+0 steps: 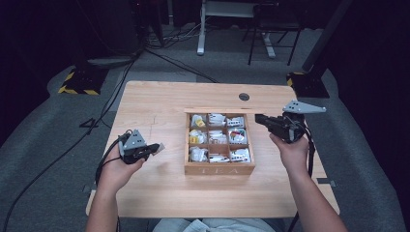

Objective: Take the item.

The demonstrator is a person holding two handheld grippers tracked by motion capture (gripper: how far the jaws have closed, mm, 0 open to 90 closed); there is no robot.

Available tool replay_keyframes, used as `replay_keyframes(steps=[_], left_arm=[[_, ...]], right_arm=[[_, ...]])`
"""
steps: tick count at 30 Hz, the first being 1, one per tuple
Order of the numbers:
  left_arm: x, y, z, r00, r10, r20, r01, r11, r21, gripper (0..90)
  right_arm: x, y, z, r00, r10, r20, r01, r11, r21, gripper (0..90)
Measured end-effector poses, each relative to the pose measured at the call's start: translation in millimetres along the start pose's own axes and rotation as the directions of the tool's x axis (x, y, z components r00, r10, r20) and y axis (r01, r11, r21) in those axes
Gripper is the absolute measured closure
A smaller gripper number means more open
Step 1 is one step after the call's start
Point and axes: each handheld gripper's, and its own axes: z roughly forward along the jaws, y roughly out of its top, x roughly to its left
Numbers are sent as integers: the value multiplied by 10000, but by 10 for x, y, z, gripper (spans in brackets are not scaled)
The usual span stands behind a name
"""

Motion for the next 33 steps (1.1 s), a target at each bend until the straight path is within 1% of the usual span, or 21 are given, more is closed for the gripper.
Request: replay_keyframes(steps=[2, 3, 7, 9, 13, 17, 18, 19, 22, 25, 30, 33], left_arm=[[18, -20, 11, 10000, 5, -49, -4, 10000, 69, 900], [26, -34, 19, 10000, -57, -78, 57, 9999, 111, 900], [63, -76, 46, 9998, -166, 53, 165, 9998, 65, 900], [76, -89, 57, 9999, -132, 5, 132, 9999, 85, 900], [112, -136, 86, 9996, -76, -257, 82, 9997, 233, 900], [151, -188, 119, 9992, -148, -362, 160, 9993, 339, 900], [160, -197, 127, 9993, -95, -369, 109, 9993, 371, 900], [162, -205, 136, 9992, -130, -371, 144, 9992, 376, 900], [167, -216, 154, 9986, -41, -519, 67, 9987, 502, 900], [162, -223, 176, 9984, 11, -574, 26, 9979, 646, 900], [141, -241, 231, 9992, 87, -393, -51, 9958, 916, 894], [129, -246, 259, 10000, 48, -32, -45, 9958, 911, 857]], right_arm=[[-1, 0, 0, 10000, -10, 7, 10, 10000, 14, 898], [-2, -1, 1, 10000, -3, -5, 3, 10000, 14, 898], [-2, -3, 3, 10000, 41, -27, -40, 10000, 42, 898], [-6, -4, 7, 10000, 11, -30, -11, 10000, 27, 898], [-8, -7, 10, 10000, 36, -28, -36, 10000, 30, 898], [-11, -8, 11, 10000, 49, -29, -49, 10000, 50, 898], [-11, -9, 12, 10000, 52, -29, -52, 10000, 54, 898], [-11, -10, 12, 10000, 56, -28, -56, 10000, 62, 899], [-12, -12, 15, 10000, 78, -37, -78, 9999, 73, 898], [-13, -13, 16, 10000, 79, -39, -79, 9999, 96, 898], [-13, -14, 17, 10000, 77, -41, -77, 9999, 105, 898], [-12, -14, 17, 10000, 64, -33, -64, 9999, 109, 898]])
